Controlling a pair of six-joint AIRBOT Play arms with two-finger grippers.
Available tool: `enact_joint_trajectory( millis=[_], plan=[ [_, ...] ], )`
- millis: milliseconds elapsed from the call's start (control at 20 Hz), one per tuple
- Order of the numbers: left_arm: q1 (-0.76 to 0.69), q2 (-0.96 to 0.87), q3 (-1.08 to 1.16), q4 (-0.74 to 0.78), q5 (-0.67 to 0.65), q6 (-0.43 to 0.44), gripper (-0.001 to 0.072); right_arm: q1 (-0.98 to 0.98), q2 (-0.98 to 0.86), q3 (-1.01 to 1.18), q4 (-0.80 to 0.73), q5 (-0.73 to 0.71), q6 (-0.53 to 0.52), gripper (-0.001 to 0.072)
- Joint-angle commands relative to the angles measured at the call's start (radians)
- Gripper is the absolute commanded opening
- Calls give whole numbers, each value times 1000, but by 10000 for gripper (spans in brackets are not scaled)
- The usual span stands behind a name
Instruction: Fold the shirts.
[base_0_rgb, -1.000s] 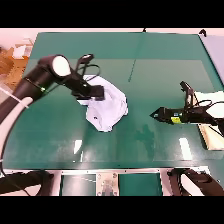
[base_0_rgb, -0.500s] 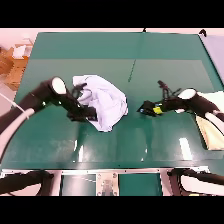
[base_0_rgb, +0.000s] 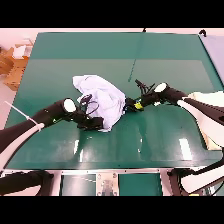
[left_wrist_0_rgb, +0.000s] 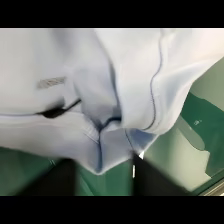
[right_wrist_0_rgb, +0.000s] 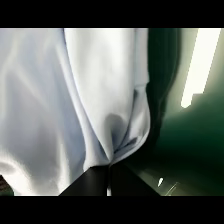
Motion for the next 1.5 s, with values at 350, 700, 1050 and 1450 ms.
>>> enact_joint_trajectory(
  millis=[350,700,1050,1450],
  plan=[
    [229,150,-7,391,-51,-129,24,-313,147,150,-113,237,-11,14],
    [330,202,-1,312,-97,-24,25,-343,172,169,-177,308,-49,13],
    [360,282,465,336,-217,-12,25,-482,325,512,177,398,-12,13],
    [360,319,1434,1,-100,90,25,-539,584,1115,375,57,-34,13]
  ],
)
